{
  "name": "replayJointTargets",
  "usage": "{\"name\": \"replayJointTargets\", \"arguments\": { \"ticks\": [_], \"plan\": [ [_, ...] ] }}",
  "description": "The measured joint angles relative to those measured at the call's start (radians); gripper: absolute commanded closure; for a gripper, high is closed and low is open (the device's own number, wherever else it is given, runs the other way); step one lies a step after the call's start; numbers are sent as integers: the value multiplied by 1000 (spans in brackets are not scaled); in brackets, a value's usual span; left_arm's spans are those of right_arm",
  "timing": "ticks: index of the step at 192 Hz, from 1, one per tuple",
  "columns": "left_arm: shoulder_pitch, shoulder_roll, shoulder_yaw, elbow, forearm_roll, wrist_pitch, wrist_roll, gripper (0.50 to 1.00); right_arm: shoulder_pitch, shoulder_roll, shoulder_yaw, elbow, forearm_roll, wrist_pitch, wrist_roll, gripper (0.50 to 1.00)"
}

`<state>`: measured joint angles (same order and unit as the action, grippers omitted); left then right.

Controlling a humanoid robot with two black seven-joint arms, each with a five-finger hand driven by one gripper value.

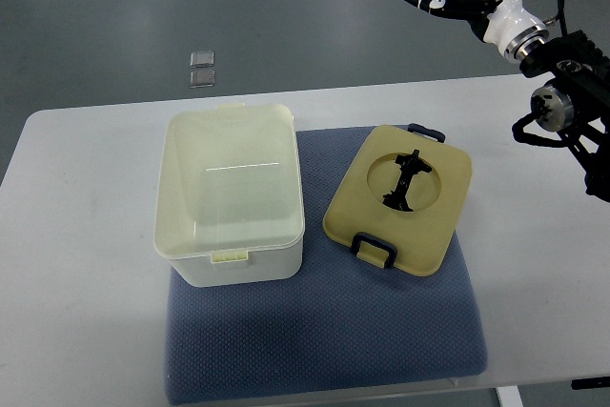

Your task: Open white storage box with right hand

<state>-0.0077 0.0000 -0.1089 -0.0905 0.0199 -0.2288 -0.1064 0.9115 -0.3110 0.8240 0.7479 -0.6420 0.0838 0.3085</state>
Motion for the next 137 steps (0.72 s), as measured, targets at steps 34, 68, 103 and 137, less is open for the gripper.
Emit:
{"name": "replayJointTargets", "arguments": {
  "ticks": [34, 68, 103, 137],
  "plan": [
    [0, 0, 0, 0, 0, 0, 0, 500, -42, 89, 187, -78, -146, -14, -56, 597],
    [0, 0, 0, 0, 0, 0, 0, 500, -57, 136, 295, -168, -179, -1, -110, 572],
    [0, 0, 0, 0, 0, 0, 0, 500, -76, 167, 326, -201, -160, -5, -106, 572],
    [0, 0, 0, 0, 0, 0, 0, 500, -78, 175, 336, -202, -128, -5, -105, 572]
  ]
}}
